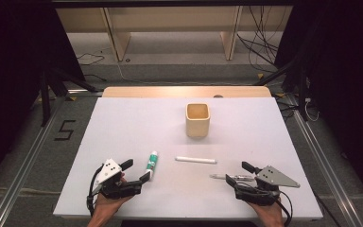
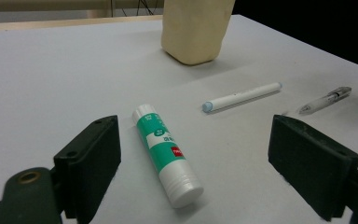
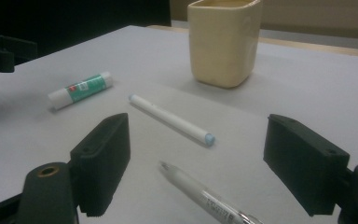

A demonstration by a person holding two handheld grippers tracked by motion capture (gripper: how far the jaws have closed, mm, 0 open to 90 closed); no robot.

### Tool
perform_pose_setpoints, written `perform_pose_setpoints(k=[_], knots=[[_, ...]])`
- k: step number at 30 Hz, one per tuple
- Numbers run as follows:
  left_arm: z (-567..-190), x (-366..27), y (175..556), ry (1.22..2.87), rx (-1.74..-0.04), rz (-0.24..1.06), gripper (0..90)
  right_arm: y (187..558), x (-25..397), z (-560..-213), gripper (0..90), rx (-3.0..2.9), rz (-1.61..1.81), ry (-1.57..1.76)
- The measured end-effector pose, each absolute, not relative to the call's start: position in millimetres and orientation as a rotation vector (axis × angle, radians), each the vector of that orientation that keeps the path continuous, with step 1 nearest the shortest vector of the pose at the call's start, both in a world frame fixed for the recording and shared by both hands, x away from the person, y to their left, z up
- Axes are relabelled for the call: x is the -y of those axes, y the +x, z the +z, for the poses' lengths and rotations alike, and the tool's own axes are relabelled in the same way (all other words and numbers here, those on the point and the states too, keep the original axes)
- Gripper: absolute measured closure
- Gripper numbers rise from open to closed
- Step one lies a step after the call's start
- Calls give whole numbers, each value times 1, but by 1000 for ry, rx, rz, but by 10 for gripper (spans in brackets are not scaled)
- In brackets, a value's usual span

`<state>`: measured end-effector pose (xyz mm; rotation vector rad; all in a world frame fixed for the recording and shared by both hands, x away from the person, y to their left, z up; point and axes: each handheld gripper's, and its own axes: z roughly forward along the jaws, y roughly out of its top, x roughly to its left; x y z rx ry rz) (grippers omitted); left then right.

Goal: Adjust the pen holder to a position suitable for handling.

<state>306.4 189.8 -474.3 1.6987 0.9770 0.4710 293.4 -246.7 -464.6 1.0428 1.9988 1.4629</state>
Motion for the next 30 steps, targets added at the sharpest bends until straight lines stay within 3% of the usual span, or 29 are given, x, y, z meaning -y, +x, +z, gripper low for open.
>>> perform_pose_setpoints(k=[15,23,30], knots=[[-475,-189,307,1707,-978,475,167,302,245,-460,255,-1980,1422,1063],[-476,-188,308,1704,-985,475,166,326,248,-445,282,-1930,1388,1113],[-476,-189,308,1701,-997,480,166,357,244,-435,366,-1921,1362,1176]])
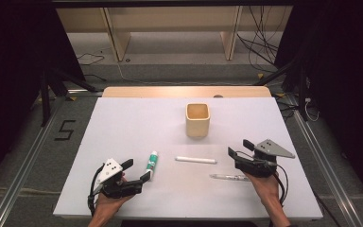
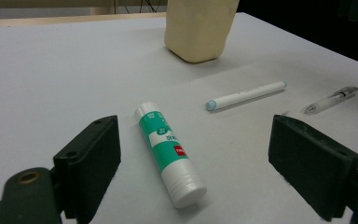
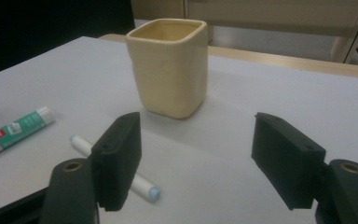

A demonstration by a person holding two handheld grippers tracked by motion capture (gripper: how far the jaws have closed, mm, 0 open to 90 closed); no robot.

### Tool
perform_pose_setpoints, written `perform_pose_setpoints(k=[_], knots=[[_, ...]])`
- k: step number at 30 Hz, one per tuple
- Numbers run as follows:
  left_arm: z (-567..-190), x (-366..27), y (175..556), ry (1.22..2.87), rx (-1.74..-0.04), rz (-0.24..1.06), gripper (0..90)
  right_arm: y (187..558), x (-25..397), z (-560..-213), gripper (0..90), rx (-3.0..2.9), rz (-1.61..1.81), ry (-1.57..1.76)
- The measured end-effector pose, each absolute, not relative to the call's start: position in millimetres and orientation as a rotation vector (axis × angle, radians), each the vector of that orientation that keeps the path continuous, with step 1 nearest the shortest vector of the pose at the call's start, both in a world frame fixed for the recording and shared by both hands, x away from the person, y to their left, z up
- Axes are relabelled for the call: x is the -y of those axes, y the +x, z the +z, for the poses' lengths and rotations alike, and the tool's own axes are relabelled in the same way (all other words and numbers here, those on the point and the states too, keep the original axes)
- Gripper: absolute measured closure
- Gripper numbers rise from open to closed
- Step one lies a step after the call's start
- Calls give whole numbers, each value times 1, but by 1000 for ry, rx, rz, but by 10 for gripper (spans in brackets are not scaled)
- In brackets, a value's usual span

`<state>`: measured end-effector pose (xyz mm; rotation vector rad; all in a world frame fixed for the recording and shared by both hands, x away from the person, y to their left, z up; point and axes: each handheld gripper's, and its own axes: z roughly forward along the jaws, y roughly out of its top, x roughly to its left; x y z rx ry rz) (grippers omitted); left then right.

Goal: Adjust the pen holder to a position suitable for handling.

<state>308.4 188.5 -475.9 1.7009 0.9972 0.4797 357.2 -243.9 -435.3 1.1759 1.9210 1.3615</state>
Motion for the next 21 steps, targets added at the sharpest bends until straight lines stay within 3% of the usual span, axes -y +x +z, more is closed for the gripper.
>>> perform_pose_setpoints(k=[5,21], knots=[[-476,-189,309,1695,-1006,490,166,384,241,-437,516,-1947,1342,1202],[-476,-189,310,1700,-1024,487,164,441,221,-449,818,-1988,1270,1261]])
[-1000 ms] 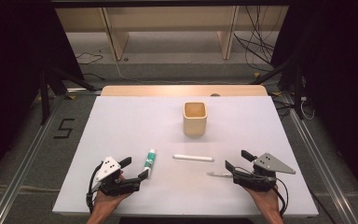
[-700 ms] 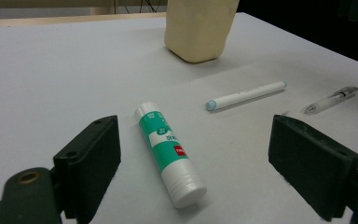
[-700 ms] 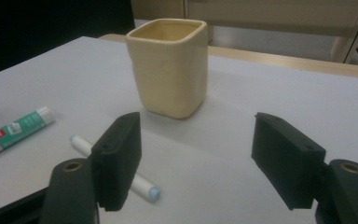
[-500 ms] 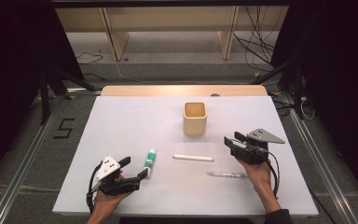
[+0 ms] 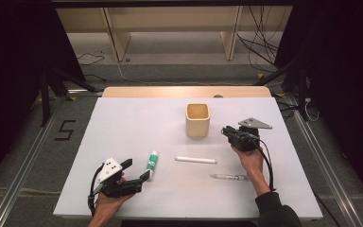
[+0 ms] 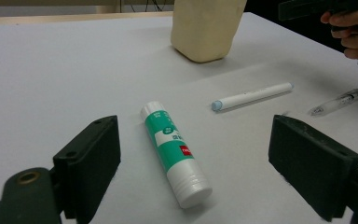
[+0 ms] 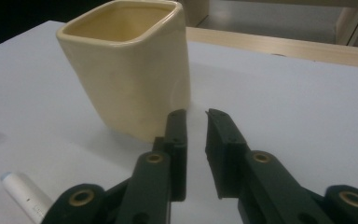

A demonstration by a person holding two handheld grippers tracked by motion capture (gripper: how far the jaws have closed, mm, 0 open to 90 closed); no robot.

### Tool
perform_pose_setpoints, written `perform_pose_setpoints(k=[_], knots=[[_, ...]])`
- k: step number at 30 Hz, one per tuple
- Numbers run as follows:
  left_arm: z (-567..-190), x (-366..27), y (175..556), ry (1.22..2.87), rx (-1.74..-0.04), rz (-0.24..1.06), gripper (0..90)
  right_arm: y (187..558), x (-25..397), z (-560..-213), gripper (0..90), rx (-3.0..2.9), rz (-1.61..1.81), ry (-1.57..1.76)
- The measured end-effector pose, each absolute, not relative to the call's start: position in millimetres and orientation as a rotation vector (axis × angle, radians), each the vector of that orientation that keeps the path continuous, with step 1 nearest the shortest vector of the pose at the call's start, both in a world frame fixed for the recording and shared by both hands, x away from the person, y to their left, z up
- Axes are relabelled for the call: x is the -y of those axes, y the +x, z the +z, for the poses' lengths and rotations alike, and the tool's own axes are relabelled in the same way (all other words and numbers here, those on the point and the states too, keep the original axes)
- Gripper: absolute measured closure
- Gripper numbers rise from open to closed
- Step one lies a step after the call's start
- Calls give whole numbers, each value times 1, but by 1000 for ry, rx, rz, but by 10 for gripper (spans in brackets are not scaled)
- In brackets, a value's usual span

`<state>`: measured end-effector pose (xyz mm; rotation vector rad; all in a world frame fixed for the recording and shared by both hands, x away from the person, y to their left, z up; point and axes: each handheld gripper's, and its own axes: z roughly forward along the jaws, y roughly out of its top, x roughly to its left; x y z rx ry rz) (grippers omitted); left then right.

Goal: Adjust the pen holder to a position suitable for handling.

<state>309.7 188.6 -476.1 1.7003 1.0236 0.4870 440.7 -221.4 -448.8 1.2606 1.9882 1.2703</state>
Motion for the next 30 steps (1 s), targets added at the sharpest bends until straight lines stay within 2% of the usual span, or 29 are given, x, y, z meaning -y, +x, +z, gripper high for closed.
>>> perform_pose_setpoints(k=[3,8,19,30], knots=[[-476,-188,310,1703,-1026,490,164,452,218,-451,870,-1986,1277,1279],[-476,-189,310,1702,-1029,492,164,460,215,-454,898,-1985,1271,1299],[-477,-189,311,1703,-1036,489,164,489,193,-460,900,-2021,1190,1327],[-477,-188,311,1709,-1045,489,163,499,180,-466,900,-2046,1182,1341]])
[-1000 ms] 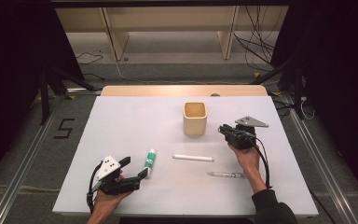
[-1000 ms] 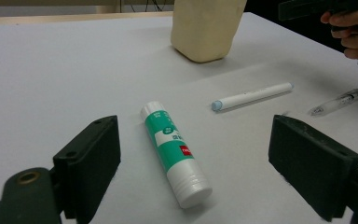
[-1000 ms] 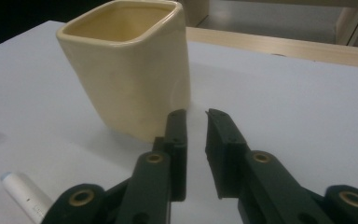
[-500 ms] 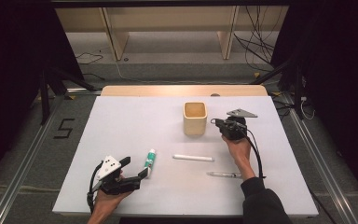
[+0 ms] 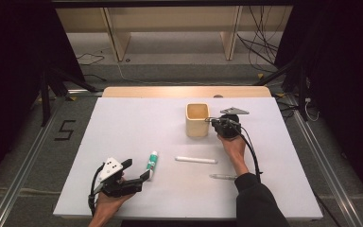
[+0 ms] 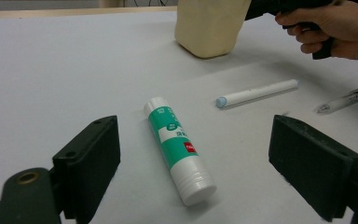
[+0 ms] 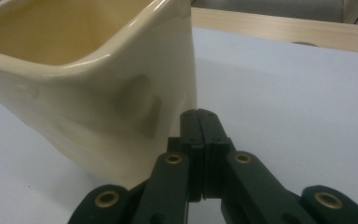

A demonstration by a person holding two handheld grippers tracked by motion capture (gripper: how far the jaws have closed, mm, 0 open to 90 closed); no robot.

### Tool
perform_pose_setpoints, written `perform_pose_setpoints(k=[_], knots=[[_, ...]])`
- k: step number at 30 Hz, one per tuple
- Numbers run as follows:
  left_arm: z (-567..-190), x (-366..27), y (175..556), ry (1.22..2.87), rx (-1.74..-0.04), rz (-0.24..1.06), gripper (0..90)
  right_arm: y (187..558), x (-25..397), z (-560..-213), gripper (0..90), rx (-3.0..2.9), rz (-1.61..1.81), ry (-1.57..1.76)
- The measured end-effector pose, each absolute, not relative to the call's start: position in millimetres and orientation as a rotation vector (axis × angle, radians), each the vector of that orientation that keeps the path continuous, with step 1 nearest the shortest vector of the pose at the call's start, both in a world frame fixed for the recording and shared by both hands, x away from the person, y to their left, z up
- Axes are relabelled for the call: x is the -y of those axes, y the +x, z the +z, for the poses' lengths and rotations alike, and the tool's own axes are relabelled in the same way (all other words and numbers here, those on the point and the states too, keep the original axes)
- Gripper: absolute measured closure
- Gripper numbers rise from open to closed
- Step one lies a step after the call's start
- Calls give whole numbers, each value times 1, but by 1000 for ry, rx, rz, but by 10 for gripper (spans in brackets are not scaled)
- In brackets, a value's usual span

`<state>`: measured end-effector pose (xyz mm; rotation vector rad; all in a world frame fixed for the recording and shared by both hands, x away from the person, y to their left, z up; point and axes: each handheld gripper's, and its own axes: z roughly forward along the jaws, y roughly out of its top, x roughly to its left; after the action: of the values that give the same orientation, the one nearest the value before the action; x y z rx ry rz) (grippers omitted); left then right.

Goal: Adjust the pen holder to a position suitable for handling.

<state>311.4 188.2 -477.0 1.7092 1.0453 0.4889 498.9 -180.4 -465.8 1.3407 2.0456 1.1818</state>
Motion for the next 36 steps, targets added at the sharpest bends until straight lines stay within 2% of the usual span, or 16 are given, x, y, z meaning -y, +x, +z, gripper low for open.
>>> perform_pose_setpoints(k=[36], knots=[[-477,-186,313,1718,-1046,486,163,515,145,-469,900,-2096,1115,1327]])
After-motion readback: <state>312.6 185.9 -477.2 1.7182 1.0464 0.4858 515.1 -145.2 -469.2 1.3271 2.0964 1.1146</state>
